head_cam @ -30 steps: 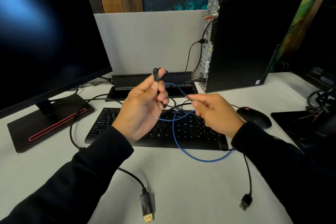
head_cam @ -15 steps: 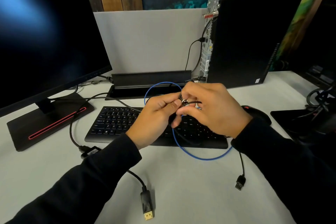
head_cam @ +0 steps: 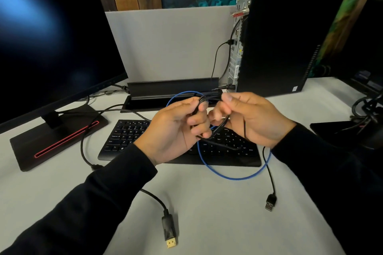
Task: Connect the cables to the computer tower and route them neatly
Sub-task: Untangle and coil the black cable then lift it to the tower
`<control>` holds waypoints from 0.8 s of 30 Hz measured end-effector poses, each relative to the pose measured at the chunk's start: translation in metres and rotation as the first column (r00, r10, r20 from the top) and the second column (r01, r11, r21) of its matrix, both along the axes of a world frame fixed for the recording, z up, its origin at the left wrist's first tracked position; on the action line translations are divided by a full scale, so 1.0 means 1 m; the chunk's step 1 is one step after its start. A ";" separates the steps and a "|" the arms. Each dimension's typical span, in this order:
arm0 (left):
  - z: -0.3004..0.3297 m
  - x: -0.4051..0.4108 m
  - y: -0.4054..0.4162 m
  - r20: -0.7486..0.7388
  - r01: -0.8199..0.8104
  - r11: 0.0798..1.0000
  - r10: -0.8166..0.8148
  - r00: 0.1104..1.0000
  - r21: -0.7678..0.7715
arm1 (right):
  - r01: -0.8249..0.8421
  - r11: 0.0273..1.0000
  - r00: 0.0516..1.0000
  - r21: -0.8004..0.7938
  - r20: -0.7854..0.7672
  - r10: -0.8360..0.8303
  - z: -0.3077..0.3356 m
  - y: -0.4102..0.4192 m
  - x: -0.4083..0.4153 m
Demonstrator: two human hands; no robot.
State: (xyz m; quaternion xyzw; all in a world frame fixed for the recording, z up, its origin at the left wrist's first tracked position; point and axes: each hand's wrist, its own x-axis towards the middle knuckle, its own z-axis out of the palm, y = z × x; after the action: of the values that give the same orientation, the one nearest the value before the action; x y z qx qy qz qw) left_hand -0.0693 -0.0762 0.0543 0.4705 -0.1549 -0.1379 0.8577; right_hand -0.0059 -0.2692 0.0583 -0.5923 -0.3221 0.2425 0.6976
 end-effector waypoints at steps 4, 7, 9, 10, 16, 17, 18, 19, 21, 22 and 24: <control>0.004 -0.001 -0.002 -0.069 -0.028 0.999 0.026 0.997 -0.039 | 0.055 0.992 0.972 0.115 -0.235 -0.027 0.009 0.001 -0.007; 0.005 -0.002 -0.005 -0.079 -0.117 0.993 0.115 0.990 -0.015 | 0.144 0.986 0.964 0.088 -0.236 -0.119 0.009 0.010 -0.009; 0.005 -0.003 -0.009 -0.025 -0.192 0.981 0.193 0.981 0.017 | 0.175 0.980 0.964 0.094 -0.217 -0.151 0.009 0.014 -0.010; 0.005 -0.004 -0.012 0.000 -0.221 0.975 0.221 0.975 0.029 | 0.198 0.975 0.965 0.102 -0.195 -0.176 0.008 0.015 -0.010; 0.003 -0.002 -0.015 0.044 -0.217 0.974 0.220 0.975 -0.058 | 0.297 0.944 0.949 0.146 0.068 -0.309 0.003 0.016 -0.010; 0.004 -0.002 -0.013 0.043 -0.225 0.971 0.228 0.973 -0.076 | 0.325 0.939 0.923 0.116 0.179 -0.341 0.001 0.015 -0.010; 0.005 -0.002 -0.011 0.042 -0.245 0.965 0.249 0.968 -0.090 | 0.374 0.925 0.871 0.069 0.316 -0.376 -0.002 0.014 -0.010; 0.005 -0.001 -0.008 0.037 -0.276 0.956 0.281 0.959 -0.100 | 0.445 0.895 0.784 0.028 0.471 -0.404 -0.006 0.013 -0.008; 0.004 0.001 -0.003 0.028 -0.352 0.928 0.358 0.933 -0.118 | 0.574 0.818 0.538 0.037 0.736 -0.410 -0.017 0.011 -0.005; 0.005 0.003 0.000 0.019 -0.386 0.912 0.392 0.920 -0.135 | 0.602 0.795 0.420 0.071 0.819 -0.391 -0.023 0.010 -0.004; 0.007 0.006 0.008 -0.020 -0.436 0.882 0.439 0.898 -0.179 | 0.632 0.770 0.277 0.083 0.904 -0.325 -0.036 0.008 0.000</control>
State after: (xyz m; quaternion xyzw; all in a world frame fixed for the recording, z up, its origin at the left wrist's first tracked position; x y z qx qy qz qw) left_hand -0.0630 -0.0682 0.0609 0.4159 -0.0656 0.0784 0.9036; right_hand -0.0058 -0.2612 0.0219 -0.7922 -0.3981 -0.2816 0.3669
